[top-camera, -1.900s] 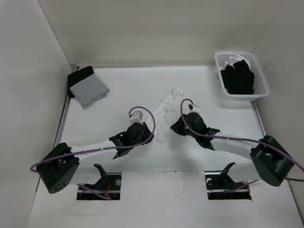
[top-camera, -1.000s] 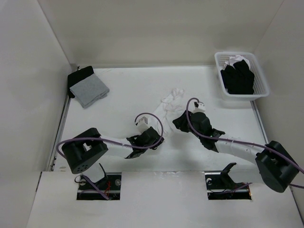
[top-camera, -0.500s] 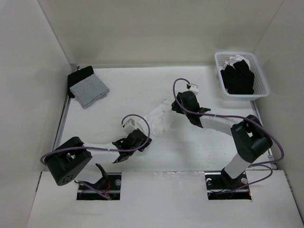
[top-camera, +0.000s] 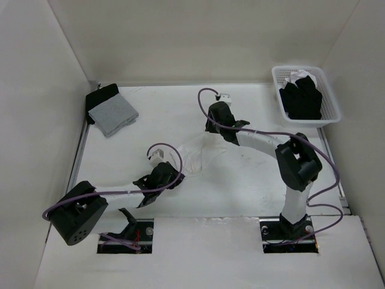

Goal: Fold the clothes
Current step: Flatten the tank top out

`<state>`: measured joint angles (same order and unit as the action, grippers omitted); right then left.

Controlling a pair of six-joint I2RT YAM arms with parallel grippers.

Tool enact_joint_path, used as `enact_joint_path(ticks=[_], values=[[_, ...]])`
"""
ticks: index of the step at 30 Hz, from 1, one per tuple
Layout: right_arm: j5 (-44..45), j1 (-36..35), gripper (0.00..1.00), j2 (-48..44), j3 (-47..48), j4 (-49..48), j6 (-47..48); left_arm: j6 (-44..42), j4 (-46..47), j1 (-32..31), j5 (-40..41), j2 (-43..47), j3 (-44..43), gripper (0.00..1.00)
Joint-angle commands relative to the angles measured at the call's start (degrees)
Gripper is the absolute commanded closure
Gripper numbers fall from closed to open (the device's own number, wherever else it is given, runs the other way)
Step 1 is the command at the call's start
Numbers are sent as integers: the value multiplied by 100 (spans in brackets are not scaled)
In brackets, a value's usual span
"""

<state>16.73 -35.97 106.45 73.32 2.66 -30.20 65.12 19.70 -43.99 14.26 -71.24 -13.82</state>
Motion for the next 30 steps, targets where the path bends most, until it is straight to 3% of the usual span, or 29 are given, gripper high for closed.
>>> enact_joint_path(ticks=[1, 9, 20, 26, 30], values=[[-188, 76, 66, 463, 445, 297, 199, -333, 156, 35, -99, 14, 143, 98], [-671, 191, 60, 1096, 1009, 587, -65, -518, 253, 79, -239, -12, 152, 97], [-1040, 446, 72, 1518, 1738, 1201, -162, -615, 367, 70, -319, -74, 143, 97], [-1339, 455, 60, 1756, 2318, 2010, 268, -624, 306, 97, -319, 101, 214, 97], [-1216, 446, 62, 1949, 2757, 2704, 628, -624, 245, 88, -319, 321, 310, 97]])
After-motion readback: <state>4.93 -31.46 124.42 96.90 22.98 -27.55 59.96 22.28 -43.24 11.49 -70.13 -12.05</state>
